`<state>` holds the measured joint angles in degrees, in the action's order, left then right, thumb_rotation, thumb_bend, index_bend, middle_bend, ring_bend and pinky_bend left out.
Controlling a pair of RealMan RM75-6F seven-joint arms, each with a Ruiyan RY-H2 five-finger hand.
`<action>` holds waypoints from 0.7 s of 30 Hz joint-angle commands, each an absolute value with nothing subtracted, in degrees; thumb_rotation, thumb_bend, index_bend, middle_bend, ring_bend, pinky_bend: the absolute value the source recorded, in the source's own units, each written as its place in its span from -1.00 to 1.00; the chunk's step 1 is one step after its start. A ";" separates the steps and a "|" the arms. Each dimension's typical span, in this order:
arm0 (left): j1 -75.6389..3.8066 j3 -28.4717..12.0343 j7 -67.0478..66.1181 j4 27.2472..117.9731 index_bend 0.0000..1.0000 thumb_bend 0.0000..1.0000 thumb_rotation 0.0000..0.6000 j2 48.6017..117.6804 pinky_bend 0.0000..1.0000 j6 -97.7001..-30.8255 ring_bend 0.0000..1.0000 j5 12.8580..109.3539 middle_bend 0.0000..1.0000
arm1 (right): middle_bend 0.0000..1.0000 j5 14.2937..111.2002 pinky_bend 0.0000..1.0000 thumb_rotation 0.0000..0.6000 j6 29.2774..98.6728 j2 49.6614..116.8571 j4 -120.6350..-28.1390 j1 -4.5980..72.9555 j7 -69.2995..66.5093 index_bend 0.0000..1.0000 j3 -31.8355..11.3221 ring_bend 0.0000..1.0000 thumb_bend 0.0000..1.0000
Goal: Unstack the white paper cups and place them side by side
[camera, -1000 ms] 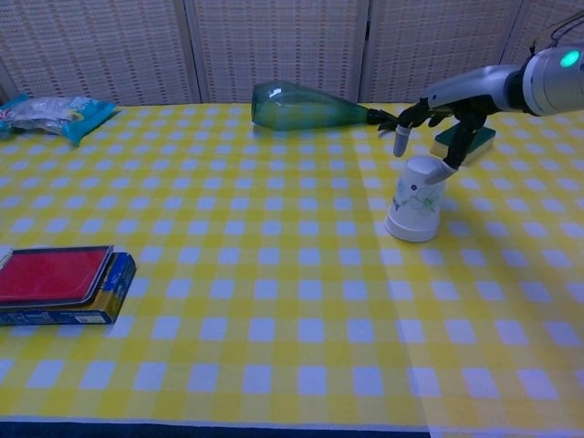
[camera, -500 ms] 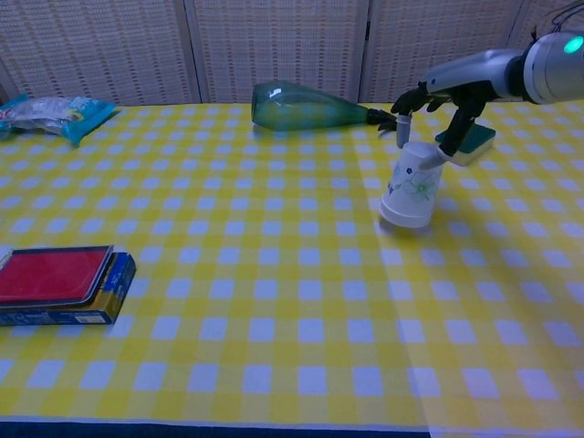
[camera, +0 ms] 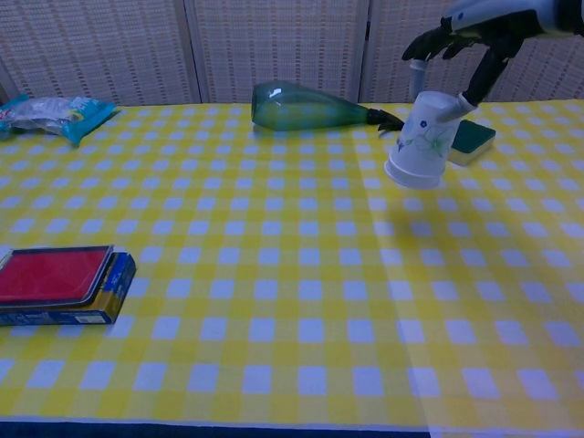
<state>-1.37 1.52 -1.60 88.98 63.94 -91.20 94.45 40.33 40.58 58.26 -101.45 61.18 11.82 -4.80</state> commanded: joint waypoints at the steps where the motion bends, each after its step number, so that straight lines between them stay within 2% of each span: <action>1: -1.51 1.50 -1.58 88.95 -1.00 -0.24 1.00 63.98 -0.59 -90.92 -0.90 94.35 -1.00 | -0.96 39.68 -1.00 1.00 39.37 60.95 -98.90 61.29 13.10 -0.14 -3.43 -1.00 -0.47; 4: -1.61 1.50 -1.64 88.92 -1.00 -0.24 1.00 63.98 -0.59 -90.70 -0.90 94.31 -1.00 | -0.96 38.50 -1.00 1.00 37.63 64.98 -94.92 61.60 14.17 -0.14 -1.83 -1.00 -0.47; 7: -1.43 1.53 -1.56 88.94 -1.00 -0.24 1.00 63.91 -0.59 -91.09 -0.90 94.43 -1.00 | -0.96 38.95 -1.00 1.00 37.85 66.04 -94.04 61.20 13.33 -0.14 -2.47 -1.00 -0.47; 21: -1.72 1.37 -2.15 89.03 -1.00 -0.24 1.00 64.32 -0.59 -90.50 -0.90 94.08 -1.00 | -0.96 39.07 -1.00 1.00 41.94 52.11 -107.46 61.82 12.07 -0.14 -9.74 -1.00 -0.47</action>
<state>-1.73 1.37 -2.13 89.01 64.32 -90.49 94.06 39.64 41.58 53.08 -106.37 61.49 12.13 -8.88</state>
